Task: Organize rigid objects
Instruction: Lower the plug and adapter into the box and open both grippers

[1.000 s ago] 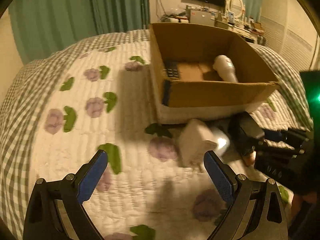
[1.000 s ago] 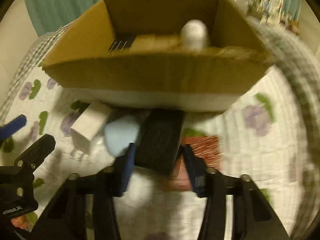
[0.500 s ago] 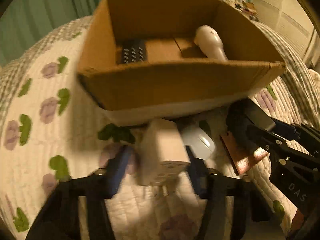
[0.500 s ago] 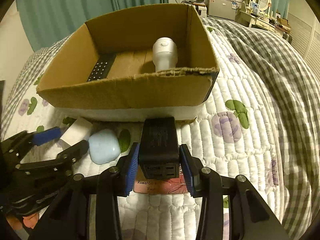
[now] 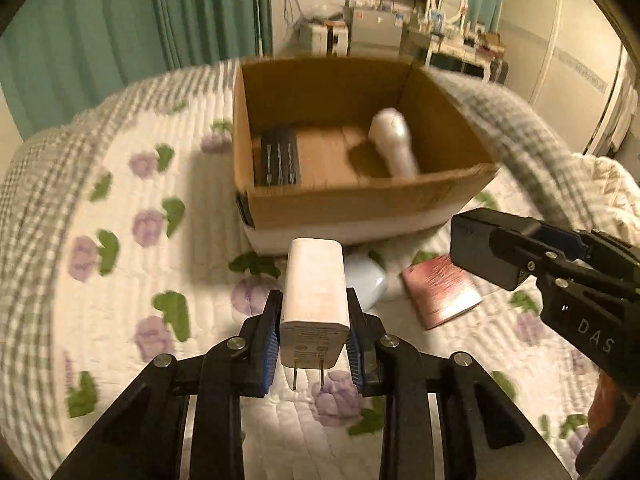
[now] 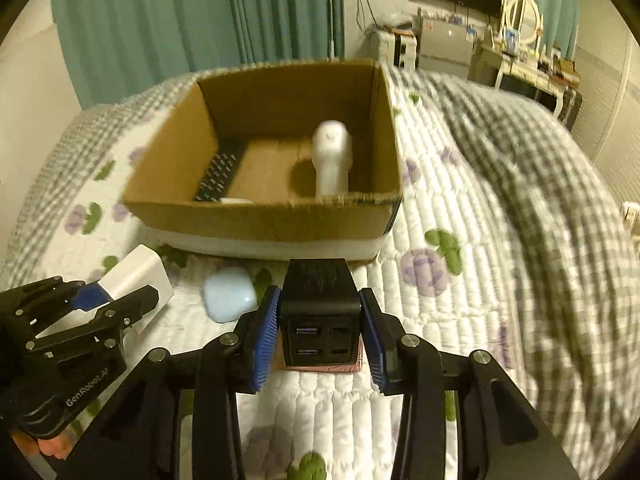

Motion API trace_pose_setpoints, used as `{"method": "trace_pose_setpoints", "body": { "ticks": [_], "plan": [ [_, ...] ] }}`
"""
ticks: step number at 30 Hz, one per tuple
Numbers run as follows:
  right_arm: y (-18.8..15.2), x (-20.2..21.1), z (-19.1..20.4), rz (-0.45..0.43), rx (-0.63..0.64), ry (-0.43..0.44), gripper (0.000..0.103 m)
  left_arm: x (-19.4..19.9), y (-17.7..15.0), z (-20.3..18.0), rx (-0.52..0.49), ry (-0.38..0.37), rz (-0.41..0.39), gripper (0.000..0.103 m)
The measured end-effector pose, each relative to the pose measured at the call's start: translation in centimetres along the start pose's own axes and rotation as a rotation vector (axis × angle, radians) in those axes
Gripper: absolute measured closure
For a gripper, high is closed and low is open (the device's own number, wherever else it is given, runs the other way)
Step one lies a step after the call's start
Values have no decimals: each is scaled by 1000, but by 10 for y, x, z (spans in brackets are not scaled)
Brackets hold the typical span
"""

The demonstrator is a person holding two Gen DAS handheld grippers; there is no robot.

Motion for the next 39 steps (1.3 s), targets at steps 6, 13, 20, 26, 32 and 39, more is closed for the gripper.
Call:
{"method": "trace_pose_setpoints", "body": {
  "ticks": [6,13,20,26,32,39],
  "plan": [
    [21,63,8,-114,20,53,65,55,30,-1,23,-41,-101,74],
    [71,109,14,-223,73,77,65,72,90,7,63,-40,-184,74],
    [120,61,15,-163,111,104,65,17,126,11,60,-31,-141,74],
    [135,-17,15,-86,115,139,65,-42,131,13,62,-17,-63,74],
    [144,-47,23,-86,139,156,65,-64,135,11,51,7,-54,74],
    [159,-27,15,-153,101,190,53,-41,127,6,56,19,-100,71]
  ]
}}
Point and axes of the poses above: each gripper's, at about its wrist camera, not at the fingertips, and x roughly against the way its jaws point, z to its left, y to its top, the point moved 7 cm from there along -x, roughly the way its jaws point, and after that the axes turned 14 degrees about z, right-handed, at the moved point
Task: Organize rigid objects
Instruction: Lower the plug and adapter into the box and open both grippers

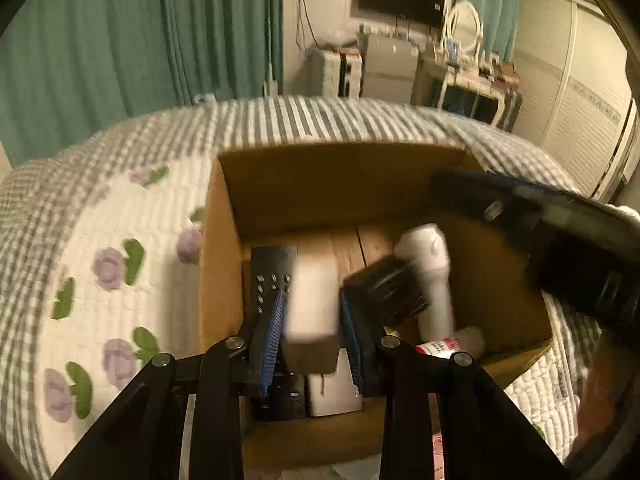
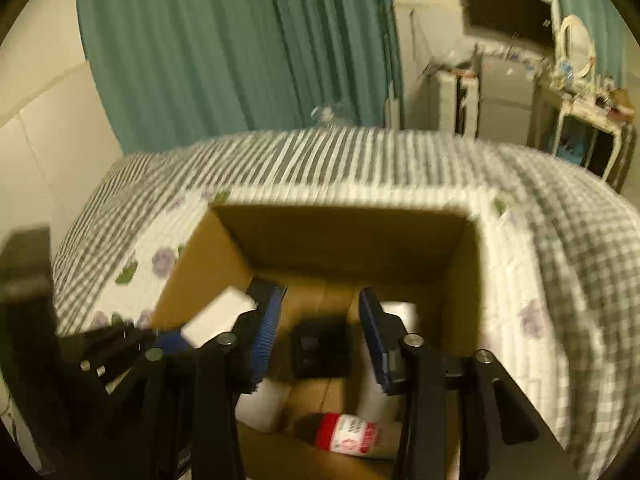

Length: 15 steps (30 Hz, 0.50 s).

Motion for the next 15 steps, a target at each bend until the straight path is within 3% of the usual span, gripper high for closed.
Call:
{"method": "trace_pose_setpoints", "body": {
  "ticks": [2,4,7,11,15],
  "plan": [
    [5,23,-7,-27,-18,-19,52,17,-1,0,1,-1,-17,62],
    [9,40,-13,-35,-37,-28,51,41,-2,1,6,4,-37,41],
    [10,73,-20,-45,-69,-80,44,78,-6,3,11,47,-77,26],
    [4,107,-16,-6,-63,-117,29,117,-17,6,-3,88,-111,22],
    [-15,145,-11,-15,-49,-173,11,145,-39,11,2,74,-134,8]
  ]
}}
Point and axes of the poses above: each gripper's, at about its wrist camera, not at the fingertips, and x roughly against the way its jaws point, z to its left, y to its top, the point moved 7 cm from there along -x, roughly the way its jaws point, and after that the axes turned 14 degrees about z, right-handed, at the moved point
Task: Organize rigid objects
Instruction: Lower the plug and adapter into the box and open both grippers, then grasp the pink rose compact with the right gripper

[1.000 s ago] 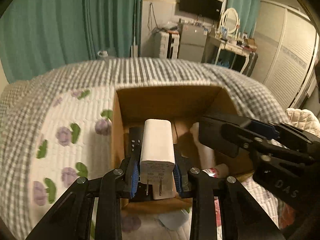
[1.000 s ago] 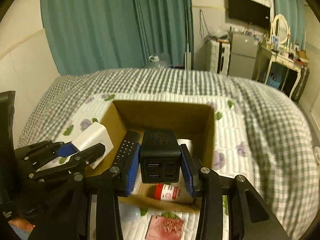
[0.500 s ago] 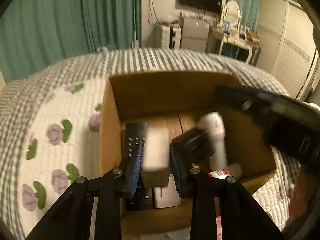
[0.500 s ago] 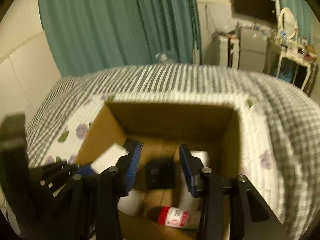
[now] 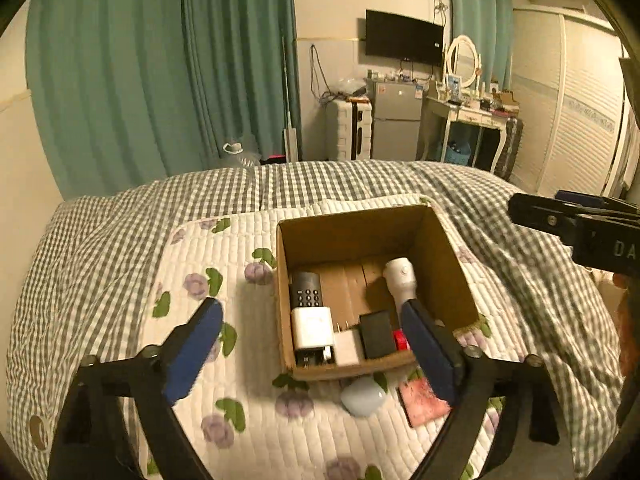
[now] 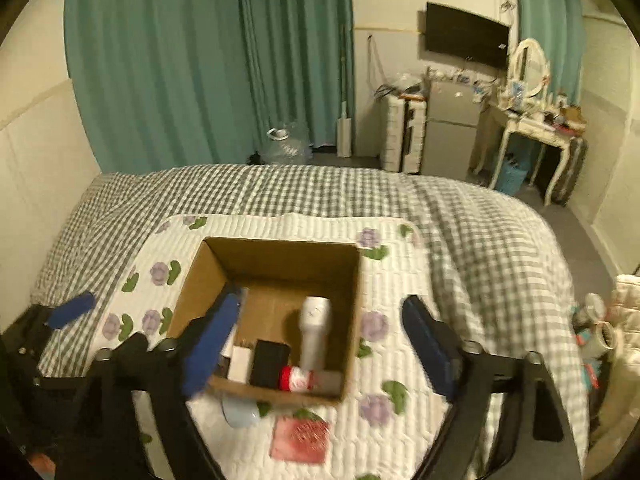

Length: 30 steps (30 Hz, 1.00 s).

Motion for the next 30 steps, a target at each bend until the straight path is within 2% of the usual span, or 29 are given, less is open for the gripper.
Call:
{"method": "trace_pose_setpoints", "body": {
  "ticks": [3,5,9,12,15,18,20,25,28,29,30],
  "plan": [
    [-20,21,-1,2,21,-30,9,8,-18,1,2,-9,3,7],
    [-36,27,-2,2,33,-66,7,4,-35,2,16,-31,33,7],
    [-75,17,-3,24,28,-95,7,-12,-66,6,48,-50,72,7],
    [-103,-15,2,74,44,-111,6,-25,-83,10,88,-32,66,7],
    [-127,-61,12,153,37,-69,6,-45,-98,13,106,-23,84,7],
    [-150,-109,20,232,21,-42,6,-68,-110,15,82,18,118,7],
    [-163,-139,22,276,22,-57,6,-82,-119,14,41,37,138,7],
    [-174,-185,22,356,5,-61,7,-106,-129,12,16,16,197,7],
    [-178,-200,20,386,-15,-67,7,-109,-132,8,-7,11,198,7],
    [-180,-202,20,390,-12,-82,11,-110,-133,7,-15,16,198,7],
    [-180,-202,20,380,-9,-90,24,-110,-133,6,-17,19,200,7]
  ]
}}
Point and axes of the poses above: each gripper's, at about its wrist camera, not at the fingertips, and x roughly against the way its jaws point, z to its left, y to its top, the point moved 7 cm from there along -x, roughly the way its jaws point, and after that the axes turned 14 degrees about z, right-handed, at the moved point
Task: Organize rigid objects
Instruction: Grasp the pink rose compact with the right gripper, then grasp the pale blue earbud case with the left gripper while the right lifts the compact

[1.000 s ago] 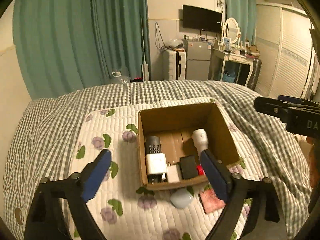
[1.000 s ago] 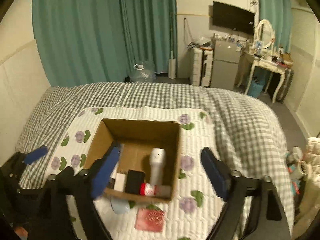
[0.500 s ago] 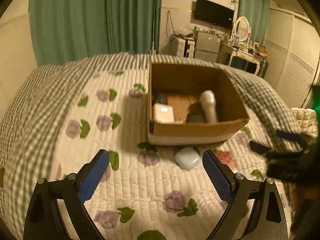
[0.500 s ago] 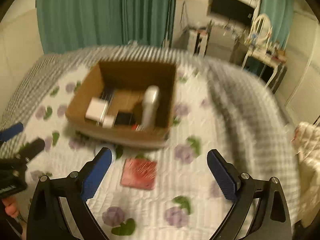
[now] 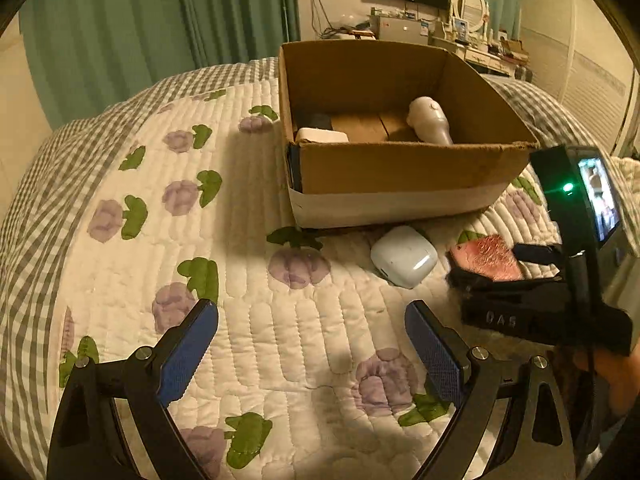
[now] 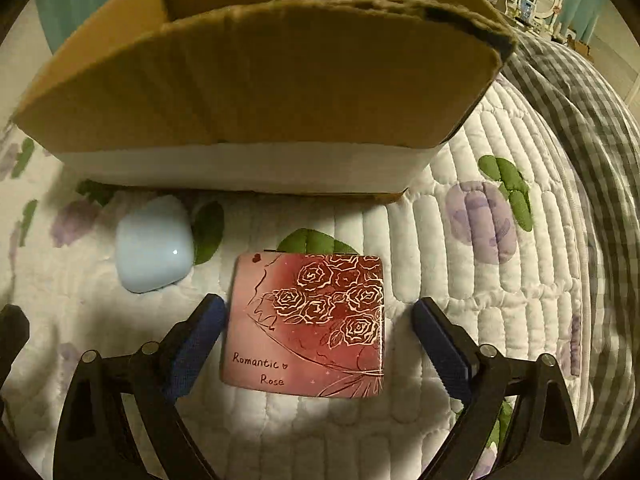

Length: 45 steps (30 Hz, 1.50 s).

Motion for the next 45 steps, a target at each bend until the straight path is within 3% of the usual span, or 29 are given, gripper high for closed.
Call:
{"method": "trace_pose_setpoints", "body": {
  "ticks": [1,10,13,17,23,35,36,37,40,45],
  "plan": [
    [-1,3,-1,-22,4,-6,31,-1,0,0,2,3,3,7],
    [1,56,-42,-129,-46,12,31,18,11,-23,28,1,4,7],
    [4,74,-56,-146,-56,45,31,13,24,-37,46,30,24,7],
    [6,90,-67,-154,-42,9,31,-6,37,-56,46,53,79,7],
    [20,86,-70,-150,-78,57,32,-35,52,-78,53,37,117,7],
    [20,37,-64,-74,-94,99,32,-77,47,-78,114,15,139,8],
    [19,38,-64,-77,-95,101,32,-78,47,-78,110,12,138,12],
    [18,40,-64,-81,-98,104,32,-78,47,-78,107,11,138,25],
    [15,46,-65,-90,-106,114,32,-77,45,-78,102,5,137,46],
    [8,60,-62,-109,-91,101,32,-60,43,-72,90,-55,141,47]
  ]
}}
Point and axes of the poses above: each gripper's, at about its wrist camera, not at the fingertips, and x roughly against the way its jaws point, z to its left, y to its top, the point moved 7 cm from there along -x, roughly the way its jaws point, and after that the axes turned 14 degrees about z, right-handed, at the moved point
